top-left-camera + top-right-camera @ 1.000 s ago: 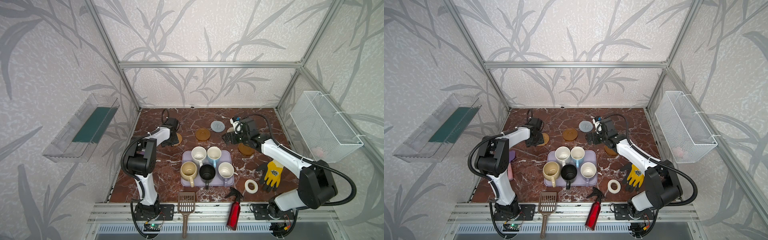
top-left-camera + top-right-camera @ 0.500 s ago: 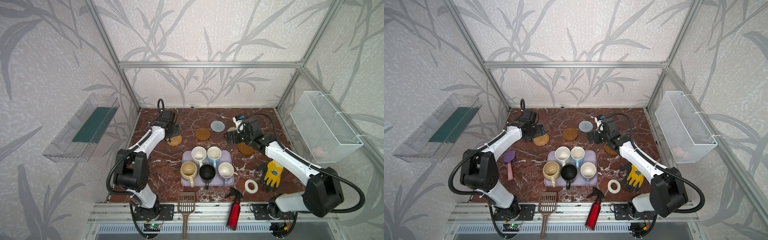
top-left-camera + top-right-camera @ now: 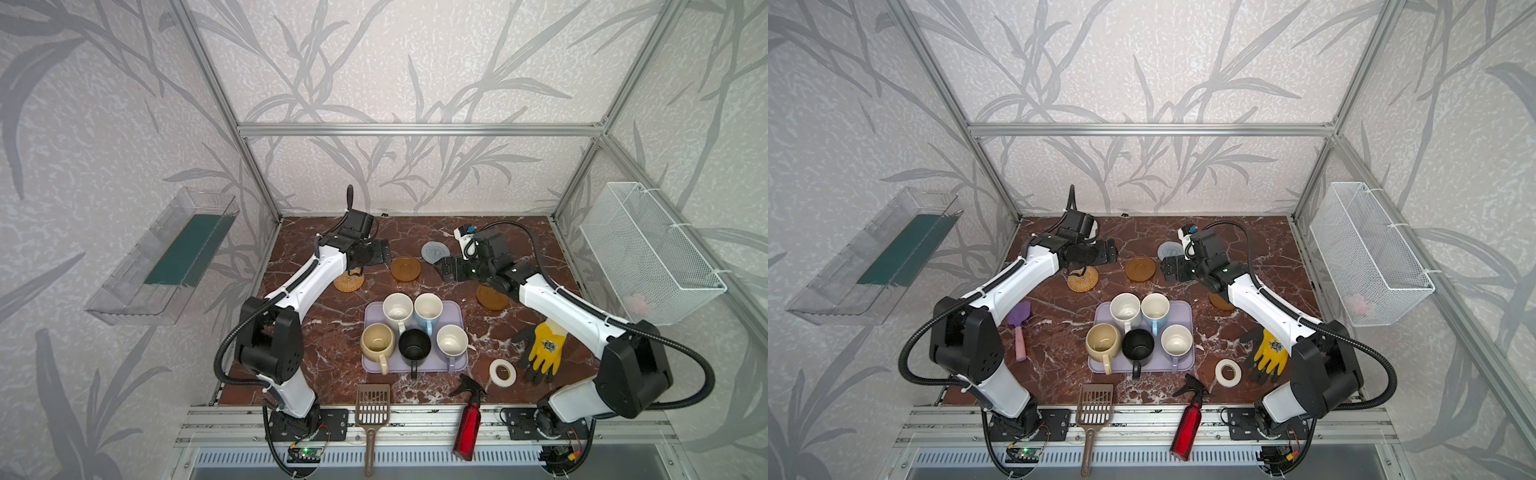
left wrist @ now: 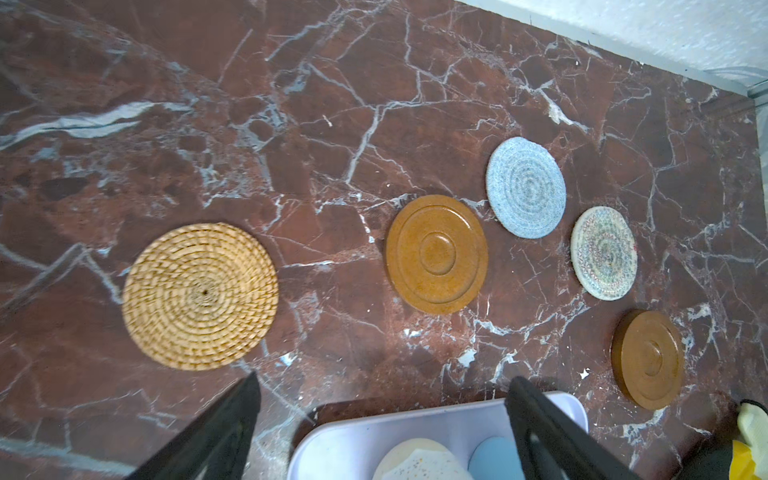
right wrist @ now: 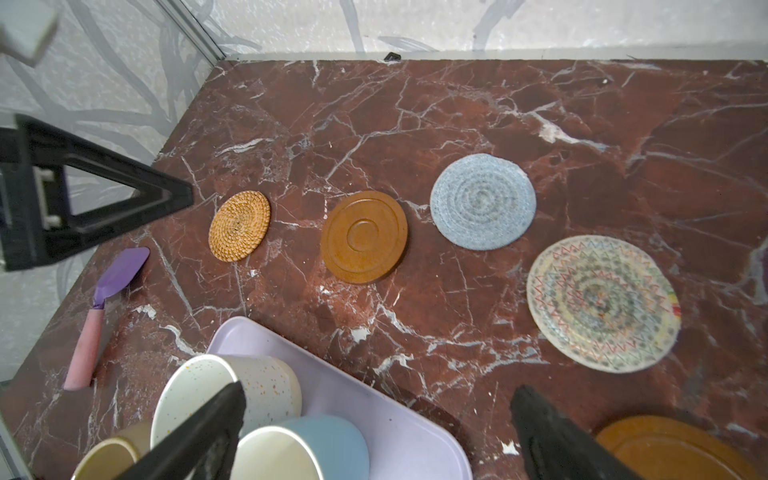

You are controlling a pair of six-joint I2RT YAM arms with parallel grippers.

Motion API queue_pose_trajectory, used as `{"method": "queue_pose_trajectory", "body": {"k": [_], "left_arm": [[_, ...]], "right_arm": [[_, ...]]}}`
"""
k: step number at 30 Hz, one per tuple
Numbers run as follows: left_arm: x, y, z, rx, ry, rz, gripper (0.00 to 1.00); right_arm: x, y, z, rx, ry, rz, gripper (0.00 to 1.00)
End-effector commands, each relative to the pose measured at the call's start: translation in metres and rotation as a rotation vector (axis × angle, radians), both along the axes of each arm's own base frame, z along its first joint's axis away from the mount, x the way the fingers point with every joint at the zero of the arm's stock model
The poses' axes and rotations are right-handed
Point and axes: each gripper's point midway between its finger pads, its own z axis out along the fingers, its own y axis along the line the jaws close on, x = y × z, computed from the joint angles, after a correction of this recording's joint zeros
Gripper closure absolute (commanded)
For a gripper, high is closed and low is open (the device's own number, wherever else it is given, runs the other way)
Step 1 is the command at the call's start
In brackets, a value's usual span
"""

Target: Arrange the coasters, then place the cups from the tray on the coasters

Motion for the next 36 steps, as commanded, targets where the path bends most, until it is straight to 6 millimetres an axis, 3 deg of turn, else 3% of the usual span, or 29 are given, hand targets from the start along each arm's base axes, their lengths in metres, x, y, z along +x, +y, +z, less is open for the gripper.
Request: {"method": "queue_pose_trajectory", "body": {"k": [1,6,15,21,22,36], "left_arm": [[0.005,-0.016,-0.014,-0.002,0.042,-0.024,0.13],[0.017,-0.029,-0.047,0.007,0.128,-0.026,0.30],[0.033,-0.044,-0.088,0.087,0.185,-0.057,0.35],[0.031,-0.054,-0.116,0.167,0.272,-0.113,0.33],[0.031,-0.054,-0.119,0.179,0.279,-0.116,0.33],[0.026,-0.045,-0.143,0.281,0.326,-0.095,0.40]], "right_arm": [[0.012,0.012,0.009,0.031,-0.014,0.004,0.01],[0.026,0.009,0.001,-0.001,-0.022,-0.037,0.01],[0.043,0.001,-0.026,0.004,0.024,-0.067,0.00],[0.048,-0.001,-0.028,0.005,0.021,-0.059,0.01],[0.050,-0.001,-0.041,-0.002,0.044,-0.060,0.01],[0.054,-0.011,-0.055,0.032,0.084,-0.071,0.01]]}}
